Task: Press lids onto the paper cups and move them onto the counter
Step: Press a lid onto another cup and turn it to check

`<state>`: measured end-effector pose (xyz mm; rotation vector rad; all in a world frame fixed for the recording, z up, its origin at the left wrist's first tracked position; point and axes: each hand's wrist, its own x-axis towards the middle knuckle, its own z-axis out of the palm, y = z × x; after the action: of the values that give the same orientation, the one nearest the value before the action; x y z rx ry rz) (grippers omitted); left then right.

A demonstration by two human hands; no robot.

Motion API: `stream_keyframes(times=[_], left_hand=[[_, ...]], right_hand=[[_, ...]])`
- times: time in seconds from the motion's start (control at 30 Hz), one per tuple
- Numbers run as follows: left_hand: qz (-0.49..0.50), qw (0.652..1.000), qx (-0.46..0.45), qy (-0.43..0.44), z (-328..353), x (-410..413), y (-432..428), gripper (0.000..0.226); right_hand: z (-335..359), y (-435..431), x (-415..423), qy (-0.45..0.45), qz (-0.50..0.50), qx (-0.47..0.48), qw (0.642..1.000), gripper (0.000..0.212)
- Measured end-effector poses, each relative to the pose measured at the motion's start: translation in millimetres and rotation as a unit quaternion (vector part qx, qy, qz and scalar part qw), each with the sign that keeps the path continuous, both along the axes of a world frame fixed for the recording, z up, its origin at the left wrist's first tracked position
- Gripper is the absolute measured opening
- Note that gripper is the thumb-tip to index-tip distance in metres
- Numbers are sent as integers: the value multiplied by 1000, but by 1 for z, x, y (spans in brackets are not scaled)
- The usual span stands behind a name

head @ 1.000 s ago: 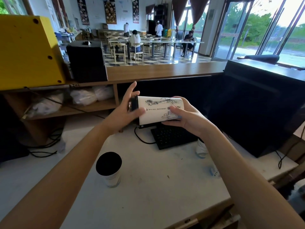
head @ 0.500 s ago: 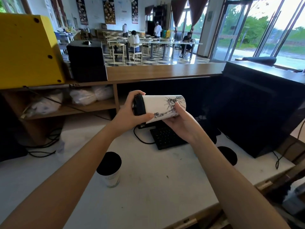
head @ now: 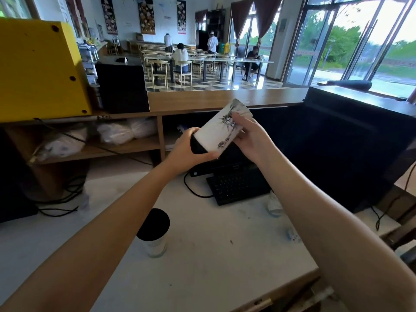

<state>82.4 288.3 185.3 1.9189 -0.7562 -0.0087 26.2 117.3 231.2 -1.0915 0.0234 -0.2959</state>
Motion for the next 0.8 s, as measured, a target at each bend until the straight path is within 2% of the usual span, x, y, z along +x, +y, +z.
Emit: stream_keyframes(times=[0.1,0.17,0.3,0.4,0.53,0.63,0.73,0.8], left_hand=[[14,1000,3,8,1,12,-6,93],[15,1000,-8,24,1,18,-11,98],[13,998,-16,57,-4,28,-23,86],[16,998,-10,62,-10,37,-29,82],[-5,996,1,92,-13,43,-34,81],[-19,995,22,99,-17,54,-37,96],[-41,994,46,92,-35,87,-44,94],[-46,993,65,89,-41,100,-47,93]], right_hand=[[23,-1,12,16,-27,-91,995,42],[35,0,20,28,-45,-162,985,54],[50,7,35,58,-81,-326,940,59],[53,9,42,69,-97,-402,908,61],[53,8,45,85,-105,-445,885,66],[51,9,48,92,-111,-465,873,77],[49,7,52,95,-115,-471,870,86],[48,4,53,98,-115,-467,871,85]])
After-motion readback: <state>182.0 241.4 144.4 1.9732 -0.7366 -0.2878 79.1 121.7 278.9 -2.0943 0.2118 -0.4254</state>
